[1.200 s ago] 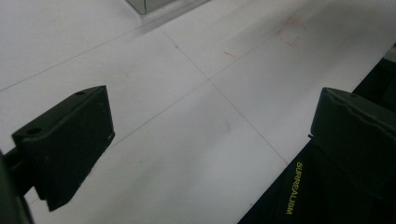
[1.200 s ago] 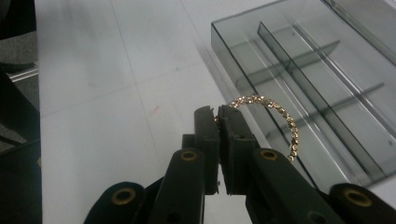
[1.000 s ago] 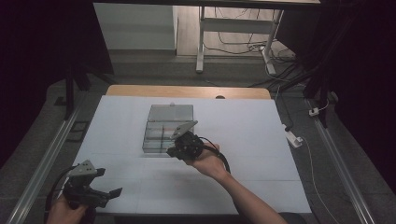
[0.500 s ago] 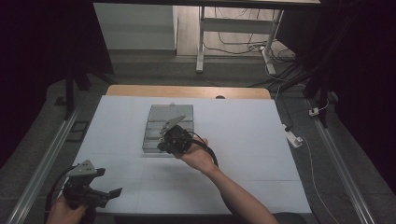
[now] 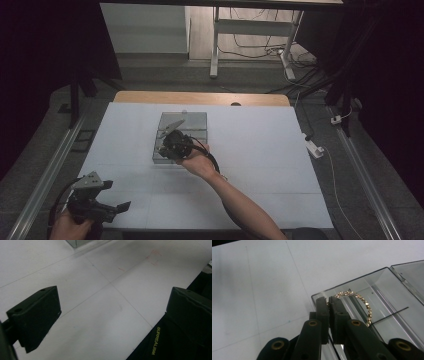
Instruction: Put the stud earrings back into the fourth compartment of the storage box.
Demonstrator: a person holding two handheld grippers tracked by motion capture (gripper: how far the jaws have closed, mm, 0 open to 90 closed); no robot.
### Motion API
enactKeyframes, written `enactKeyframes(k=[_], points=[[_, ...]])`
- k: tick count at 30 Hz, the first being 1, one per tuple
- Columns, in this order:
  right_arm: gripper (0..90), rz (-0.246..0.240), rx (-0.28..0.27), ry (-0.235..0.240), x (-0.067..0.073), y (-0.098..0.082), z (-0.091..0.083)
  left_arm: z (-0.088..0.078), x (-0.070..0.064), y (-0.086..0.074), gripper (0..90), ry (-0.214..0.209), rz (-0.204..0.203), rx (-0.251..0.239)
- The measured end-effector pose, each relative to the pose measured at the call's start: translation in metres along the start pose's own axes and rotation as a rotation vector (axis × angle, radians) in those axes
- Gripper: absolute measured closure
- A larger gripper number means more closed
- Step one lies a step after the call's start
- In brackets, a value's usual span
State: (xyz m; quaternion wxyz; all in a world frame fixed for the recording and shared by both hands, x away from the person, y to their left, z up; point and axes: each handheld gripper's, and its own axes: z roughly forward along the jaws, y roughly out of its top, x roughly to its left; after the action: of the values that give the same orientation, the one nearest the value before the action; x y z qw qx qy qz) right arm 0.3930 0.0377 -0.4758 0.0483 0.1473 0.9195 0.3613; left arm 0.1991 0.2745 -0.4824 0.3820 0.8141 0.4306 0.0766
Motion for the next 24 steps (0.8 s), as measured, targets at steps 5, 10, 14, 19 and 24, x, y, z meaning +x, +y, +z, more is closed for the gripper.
enactKeyframes(k=[5, 10, 14, 19, 24], points=[[87.3, 0.001, 0.008, -0.012, -0.001, 0.002, 0.012, 0.0, 0.0, 0.0, 0.0, -0.002, 0.0, 0.001], [87.2, 0.006, 0.017, -0.027, -0.002, 0.001, 0.02, 0.0, 0.0, 0.0, 0.0, -0.003, 0.001, 0.001], [84.6, 0.002, 0.01, -0.028, -0.001, 0.002, 0.022, 0.0, 0.0, 0.0, 0.0, -0.003, 0.002, 0.002], [77.8, 0.013, -0.006, -0.026, 0.003, 0.005, 0.015, 0.0, 0.0, 0.0, 0.0, -0.004, 0.001, 0.002], [65.8, 0.029, -0.007, -0.014, 0.004, 0.006, 0.004, 0.0, 0.0, 0.0, 0.0, -0.002, 0.002, 0.003]])
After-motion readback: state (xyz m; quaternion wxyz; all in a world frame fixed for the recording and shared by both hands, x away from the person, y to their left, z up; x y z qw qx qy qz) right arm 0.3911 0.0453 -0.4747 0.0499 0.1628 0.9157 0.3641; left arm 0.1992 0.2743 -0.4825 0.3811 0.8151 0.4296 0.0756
